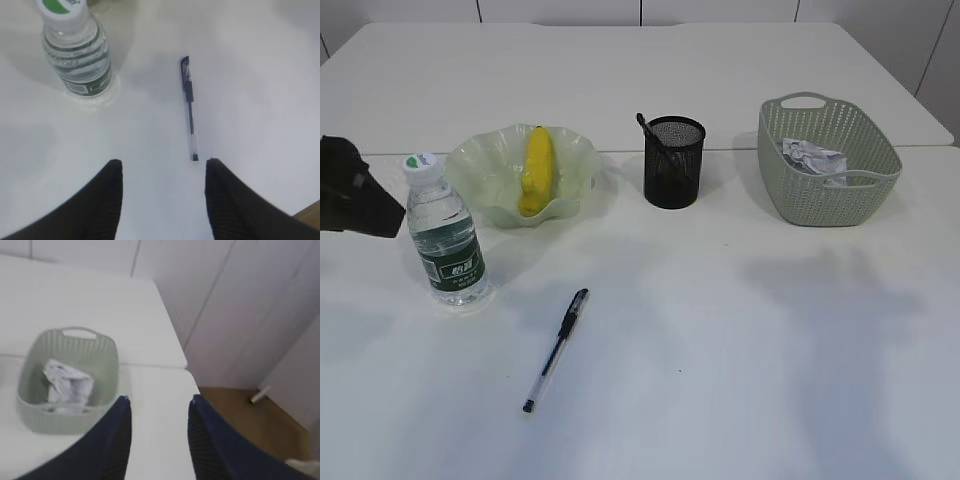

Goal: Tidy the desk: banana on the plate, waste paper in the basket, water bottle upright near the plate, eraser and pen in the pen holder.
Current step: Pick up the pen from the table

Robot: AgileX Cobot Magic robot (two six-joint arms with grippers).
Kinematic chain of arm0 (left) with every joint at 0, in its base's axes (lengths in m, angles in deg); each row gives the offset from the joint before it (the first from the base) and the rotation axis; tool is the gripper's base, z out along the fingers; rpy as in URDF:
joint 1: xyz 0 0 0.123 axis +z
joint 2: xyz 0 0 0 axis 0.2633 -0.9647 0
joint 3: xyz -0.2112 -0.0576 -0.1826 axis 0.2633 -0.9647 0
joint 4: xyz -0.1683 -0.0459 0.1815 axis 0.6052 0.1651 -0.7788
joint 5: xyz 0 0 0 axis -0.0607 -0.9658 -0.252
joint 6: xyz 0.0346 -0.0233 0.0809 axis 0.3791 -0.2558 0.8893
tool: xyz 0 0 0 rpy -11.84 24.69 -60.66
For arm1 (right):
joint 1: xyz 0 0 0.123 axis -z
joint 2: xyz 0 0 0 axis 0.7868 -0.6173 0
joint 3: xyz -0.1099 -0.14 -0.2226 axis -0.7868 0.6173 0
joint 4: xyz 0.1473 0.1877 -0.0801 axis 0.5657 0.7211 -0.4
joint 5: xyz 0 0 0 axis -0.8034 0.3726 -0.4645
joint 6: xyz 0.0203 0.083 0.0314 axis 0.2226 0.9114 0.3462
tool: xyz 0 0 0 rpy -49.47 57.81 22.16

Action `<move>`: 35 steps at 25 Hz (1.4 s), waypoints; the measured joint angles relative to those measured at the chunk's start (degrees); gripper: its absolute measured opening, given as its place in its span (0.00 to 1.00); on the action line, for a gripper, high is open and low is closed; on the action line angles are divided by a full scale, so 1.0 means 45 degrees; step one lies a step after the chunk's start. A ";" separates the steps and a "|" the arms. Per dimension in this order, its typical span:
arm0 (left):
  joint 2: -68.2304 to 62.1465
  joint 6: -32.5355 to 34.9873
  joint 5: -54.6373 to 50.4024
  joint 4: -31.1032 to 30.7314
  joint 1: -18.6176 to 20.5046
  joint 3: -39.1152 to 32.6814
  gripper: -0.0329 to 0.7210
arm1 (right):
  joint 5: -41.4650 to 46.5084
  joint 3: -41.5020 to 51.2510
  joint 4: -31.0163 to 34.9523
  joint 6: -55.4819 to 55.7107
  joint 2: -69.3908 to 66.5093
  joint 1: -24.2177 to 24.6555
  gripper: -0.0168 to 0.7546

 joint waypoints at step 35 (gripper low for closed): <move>-0.4464 0.0256 0.2427 0.0627 -0.1436 0.0000 0.63 | 0.4639 0.0000 1.6140 -1.3362 0.3617 0.0000 0.39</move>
